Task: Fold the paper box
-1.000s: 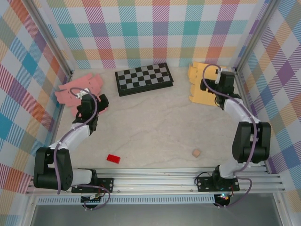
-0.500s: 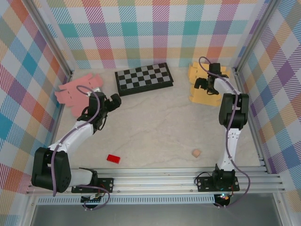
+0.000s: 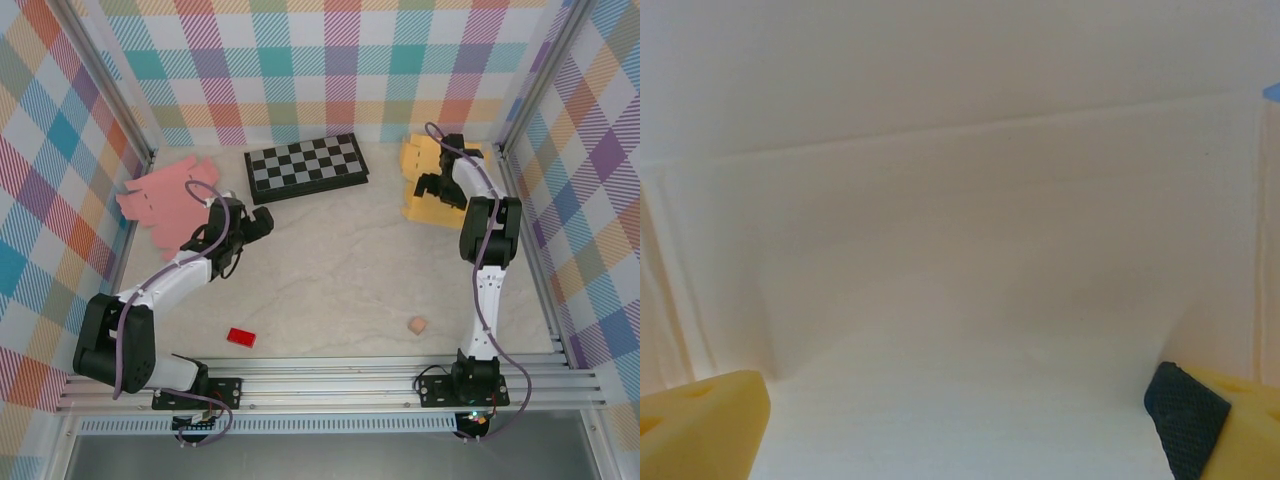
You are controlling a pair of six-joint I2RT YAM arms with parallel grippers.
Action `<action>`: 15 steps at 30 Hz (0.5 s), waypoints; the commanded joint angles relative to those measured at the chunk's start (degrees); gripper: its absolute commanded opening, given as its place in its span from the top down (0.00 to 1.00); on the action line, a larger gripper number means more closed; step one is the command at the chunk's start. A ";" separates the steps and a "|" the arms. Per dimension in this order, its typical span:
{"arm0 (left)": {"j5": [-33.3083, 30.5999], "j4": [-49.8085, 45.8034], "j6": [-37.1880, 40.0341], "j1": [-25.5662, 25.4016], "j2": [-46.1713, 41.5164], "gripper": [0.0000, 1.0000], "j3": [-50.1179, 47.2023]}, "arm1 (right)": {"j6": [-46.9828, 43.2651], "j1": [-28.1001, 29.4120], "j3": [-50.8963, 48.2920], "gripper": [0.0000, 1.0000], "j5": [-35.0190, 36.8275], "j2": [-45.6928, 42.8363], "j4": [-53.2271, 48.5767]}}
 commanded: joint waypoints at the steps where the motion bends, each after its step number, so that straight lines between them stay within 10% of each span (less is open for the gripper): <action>1: -2.20 -3.33 -2.02 -1.23 -0.11 0.00 2.02 | 0.18 1.16 -4.08 0.00 -1.23 -1.40 -6.48; 15: -3.15 -8.94 -4.74 -3.86 -5.67 0.00 -0.72 | 0.40 6.07 -32.84 0.00 0.50 -19.03 -1.28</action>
